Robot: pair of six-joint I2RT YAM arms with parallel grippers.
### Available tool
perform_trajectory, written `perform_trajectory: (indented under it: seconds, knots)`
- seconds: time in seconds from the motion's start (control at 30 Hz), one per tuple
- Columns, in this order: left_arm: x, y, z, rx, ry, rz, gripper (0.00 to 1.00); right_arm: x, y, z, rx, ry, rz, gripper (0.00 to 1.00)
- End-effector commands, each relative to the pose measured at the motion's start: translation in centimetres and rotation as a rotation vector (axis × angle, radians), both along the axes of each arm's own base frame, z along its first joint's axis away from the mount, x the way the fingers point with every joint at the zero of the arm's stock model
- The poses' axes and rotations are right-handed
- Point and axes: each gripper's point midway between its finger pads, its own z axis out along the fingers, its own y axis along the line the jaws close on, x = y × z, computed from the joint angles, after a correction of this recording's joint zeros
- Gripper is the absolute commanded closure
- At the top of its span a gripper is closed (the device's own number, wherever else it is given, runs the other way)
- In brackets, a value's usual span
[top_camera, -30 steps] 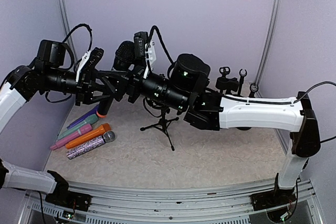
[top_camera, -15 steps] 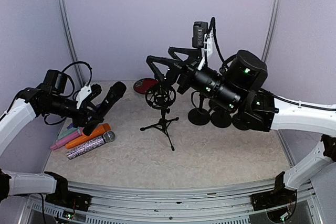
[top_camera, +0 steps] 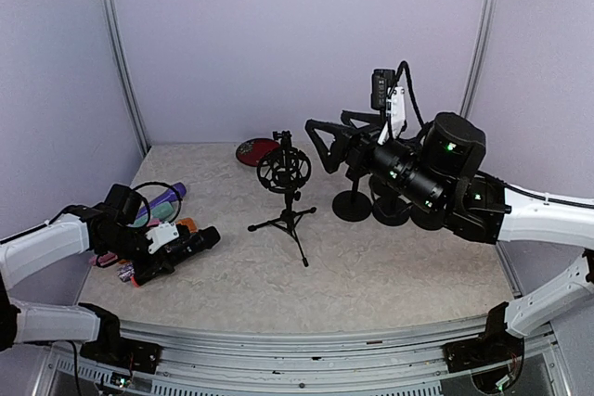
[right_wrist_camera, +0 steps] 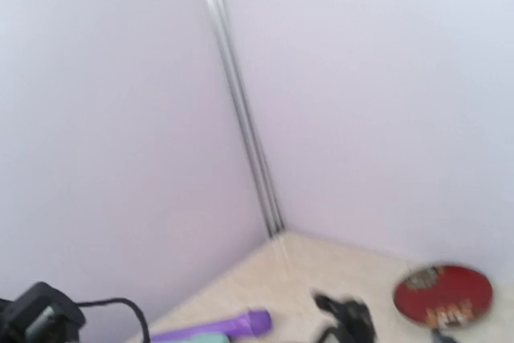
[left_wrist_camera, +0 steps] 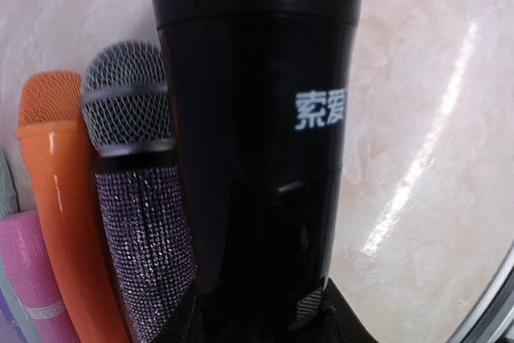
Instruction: Remove the microphone from the stand
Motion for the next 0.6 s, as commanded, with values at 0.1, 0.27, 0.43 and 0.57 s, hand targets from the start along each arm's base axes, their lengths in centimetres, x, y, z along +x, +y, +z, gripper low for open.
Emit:
perform_trajectory:
  seconds: [0.1, 0.27, 0.43, 0.57]
  knots:
    - [2.6, 2.3, -1.8, 0.135, -0.109, 0.052, 1.00, 1.7, -2.3, -5.3, -0.038, 0.139, -0.055, 0.18]
    - [2.7, 3.2, -2.9, 0.186, -0.110, 0.076, 0.94, 2.7, -3.4, -9.0, -0.062, 0.222, -0.059, 0.24]
    - [3.0, 3.4, -3.3, 0.199, -0.097, 0.100, 0.74, 3.5, -3.7, -12.6, -0.061, 0.318, -0.004, 0.33]
    - [3.2, 2.3, -1.9, 0.142, -0.085, 0.098, 0.52, 4.1, -3.2, -14.9, -0.078, 0.384, 0.048, 0.37]
